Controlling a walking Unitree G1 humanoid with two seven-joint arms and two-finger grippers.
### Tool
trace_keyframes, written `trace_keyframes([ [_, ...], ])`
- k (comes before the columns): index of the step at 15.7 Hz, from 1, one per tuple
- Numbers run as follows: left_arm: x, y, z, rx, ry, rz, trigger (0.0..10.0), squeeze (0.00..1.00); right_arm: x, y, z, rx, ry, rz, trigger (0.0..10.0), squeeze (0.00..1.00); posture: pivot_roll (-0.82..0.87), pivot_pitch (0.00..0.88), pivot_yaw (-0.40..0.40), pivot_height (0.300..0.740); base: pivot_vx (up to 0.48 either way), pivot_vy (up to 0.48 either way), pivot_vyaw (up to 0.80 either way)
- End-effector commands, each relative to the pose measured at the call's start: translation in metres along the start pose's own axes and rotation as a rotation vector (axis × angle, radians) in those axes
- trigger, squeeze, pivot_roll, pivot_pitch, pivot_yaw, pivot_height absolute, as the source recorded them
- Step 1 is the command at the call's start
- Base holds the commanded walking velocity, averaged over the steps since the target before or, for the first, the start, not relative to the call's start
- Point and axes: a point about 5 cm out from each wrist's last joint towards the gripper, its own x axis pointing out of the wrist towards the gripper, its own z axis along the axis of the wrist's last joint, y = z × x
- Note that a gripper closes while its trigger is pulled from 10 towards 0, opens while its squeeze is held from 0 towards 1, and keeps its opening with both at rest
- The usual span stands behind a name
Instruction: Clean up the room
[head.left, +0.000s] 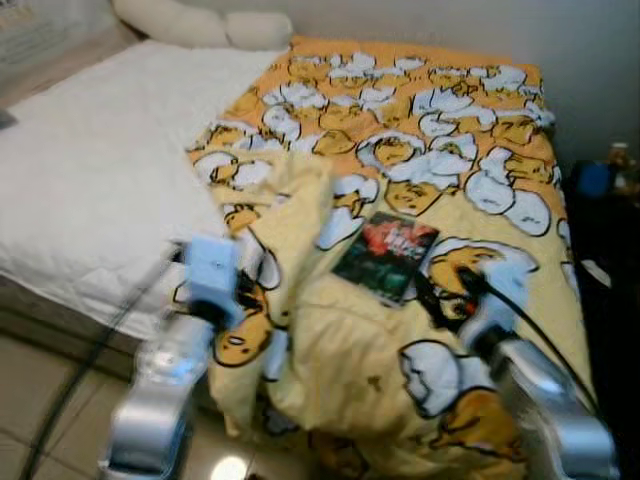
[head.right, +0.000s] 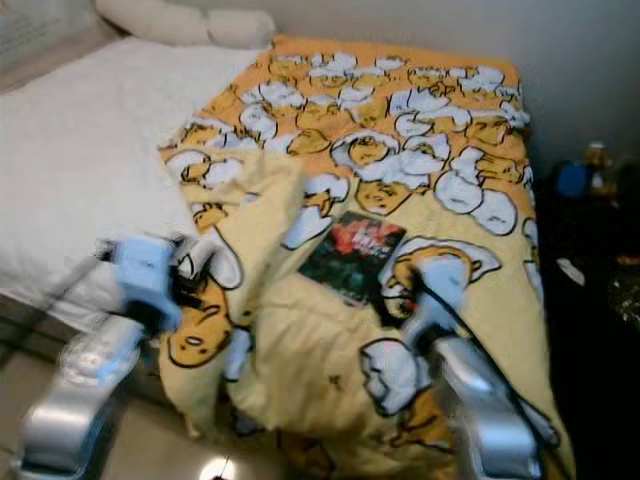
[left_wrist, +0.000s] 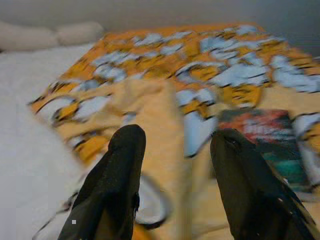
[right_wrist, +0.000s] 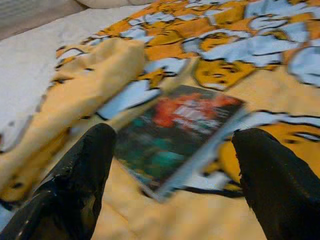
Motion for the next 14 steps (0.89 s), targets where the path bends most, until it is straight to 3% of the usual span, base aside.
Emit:
trace_keyframes([
  [1,-0.004,0.010,0.000,0.022,0.006,0.027,10.0,0.00,0.006,0.005,0.000,0.000,0.009,0.051,10.0,0.00,0.01,0.000,0.044,0.740,0.000,0.000,0.00],
  [5,-0.010,0.013,-0.004,0.026,0.023,0.068,10.0,0.00,0.015,0.003,0.003,0.036,0.016,0.070,10.0,0.00,0.02,0.000,0.024,0.740,0.000,0.000,0.00],
  [11,-0.011,0.012,-0.003,0.020,0.037,0.072,10.0,0.00,0.037,-0.004,-0.002,0.117,0.040,-0.026,10.0,0.00,0.03,0.000,0.024,0.740,0.000,0.000,0.00],
  [14,-0.008,0.010,0.000,0.033,0.032,0.044,10.0,0.00,0.055,-0.006,-0.008,0.211,0.064,-0.044,10.0,0.00,0.03,0.000,0.040,0.740,0.000,0.000,0.00],
])
